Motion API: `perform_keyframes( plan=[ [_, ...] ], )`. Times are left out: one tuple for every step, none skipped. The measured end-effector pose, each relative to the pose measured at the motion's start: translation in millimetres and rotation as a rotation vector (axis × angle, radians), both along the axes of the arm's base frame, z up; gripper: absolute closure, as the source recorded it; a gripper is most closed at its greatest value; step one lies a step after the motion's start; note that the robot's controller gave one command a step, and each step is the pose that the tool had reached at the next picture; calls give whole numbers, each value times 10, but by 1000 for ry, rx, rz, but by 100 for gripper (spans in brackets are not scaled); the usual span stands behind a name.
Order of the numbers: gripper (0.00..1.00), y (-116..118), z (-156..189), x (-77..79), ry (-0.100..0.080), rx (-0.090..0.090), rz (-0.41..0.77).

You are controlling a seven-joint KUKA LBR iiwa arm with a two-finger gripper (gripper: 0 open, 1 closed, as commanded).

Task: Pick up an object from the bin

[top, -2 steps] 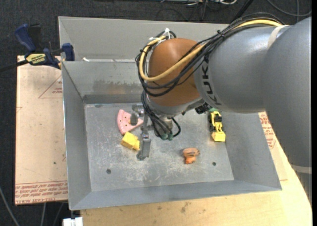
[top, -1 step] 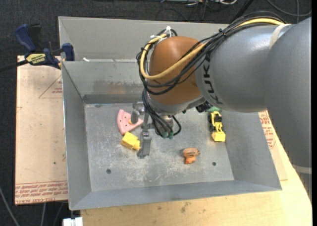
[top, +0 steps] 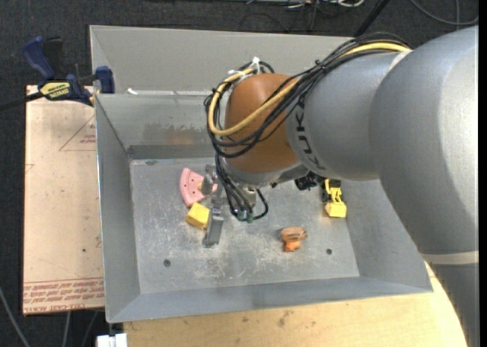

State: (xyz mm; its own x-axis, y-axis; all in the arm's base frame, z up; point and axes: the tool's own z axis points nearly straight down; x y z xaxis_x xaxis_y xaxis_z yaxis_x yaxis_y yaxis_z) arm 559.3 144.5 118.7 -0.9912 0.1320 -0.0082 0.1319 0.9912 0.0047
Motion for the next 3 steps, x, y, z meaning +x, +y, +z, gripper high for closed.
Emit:
perform_keyframes(
  plan=[
    [0,-7,-676,18,-5,1,-79],
    [0,38,-109,-127,12,-3,-162],
    [0,143,-31,-158,3,0,-144]
  ],
)
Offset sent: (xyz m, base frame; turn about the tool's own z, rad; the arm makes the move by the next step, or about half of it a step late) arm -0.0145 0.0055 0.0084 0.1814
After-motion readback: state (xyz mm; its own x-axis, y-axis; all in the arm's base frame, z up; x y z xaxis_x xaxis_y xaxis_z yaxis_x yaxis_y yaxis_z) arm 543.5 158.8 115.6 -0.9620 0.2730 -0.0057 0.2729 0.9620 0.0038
